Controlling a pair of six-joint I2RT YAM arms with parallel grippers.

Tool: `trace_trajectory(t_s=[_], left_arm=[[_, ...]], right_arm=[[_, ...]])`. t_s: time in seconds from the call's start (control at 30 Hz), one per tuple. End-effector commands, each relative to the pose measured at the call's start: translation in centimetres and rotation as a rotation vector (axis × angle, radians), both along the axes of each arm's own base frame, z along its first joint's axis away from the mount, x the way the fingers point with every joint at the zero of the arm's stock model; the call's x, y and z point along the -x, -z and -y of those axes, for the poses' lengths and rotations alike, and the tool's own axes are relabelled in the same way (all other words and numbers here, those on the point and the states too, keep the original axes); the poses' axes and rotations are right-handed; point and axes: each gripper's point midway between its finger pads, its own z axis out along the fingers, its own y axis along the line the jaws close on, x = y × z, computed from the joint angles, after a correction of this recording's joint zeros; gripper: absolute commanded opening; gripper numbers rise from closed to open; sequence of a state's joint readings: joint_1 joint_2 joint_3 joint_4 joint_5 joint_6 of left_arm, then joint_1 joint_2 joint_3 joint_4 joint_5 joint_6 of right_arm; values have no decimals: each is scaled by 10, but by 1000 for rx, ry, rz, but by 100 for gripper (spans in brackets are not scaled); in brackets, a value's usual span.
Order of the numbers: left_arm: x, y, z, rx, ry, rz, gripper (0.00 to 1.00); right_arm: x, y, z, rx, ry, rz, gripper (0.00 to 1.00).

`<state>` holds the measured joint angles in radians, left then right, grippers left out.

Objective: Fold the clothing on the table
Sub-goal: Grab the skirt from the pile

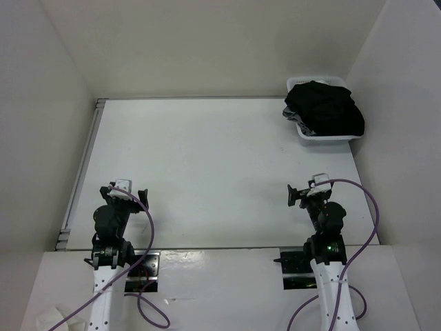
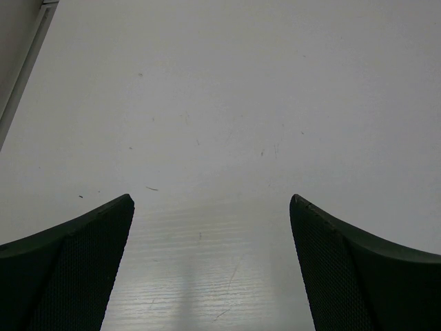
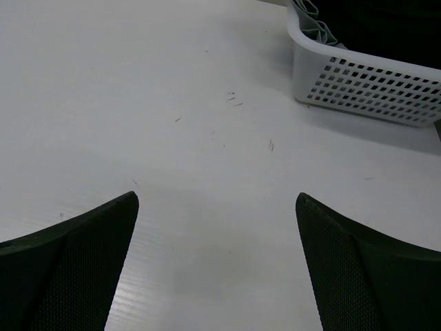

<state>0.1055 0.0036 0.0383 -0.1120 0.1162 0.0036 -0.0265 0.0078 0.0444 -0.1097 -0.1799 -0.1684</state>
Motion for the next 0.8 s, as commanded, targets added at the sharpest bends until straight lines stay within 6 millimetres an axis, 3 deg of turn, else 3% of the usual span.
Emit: trace_trajectory(t_s=[0.0, 0.67, 0.77], left_arm=[[-2, -19, 0, -31, 3, 122, 100], [-2, -19, 0, -31, 3, 122, 100], [-2, -19, 0, -31, 3, 122, 100]], right_arm=[[-1, -10, 1, -5, 3, 80, 99], [0, -14, -2, -5, -9, 89, 99], [3, -21, -10, 89, -83, 109, 99]])
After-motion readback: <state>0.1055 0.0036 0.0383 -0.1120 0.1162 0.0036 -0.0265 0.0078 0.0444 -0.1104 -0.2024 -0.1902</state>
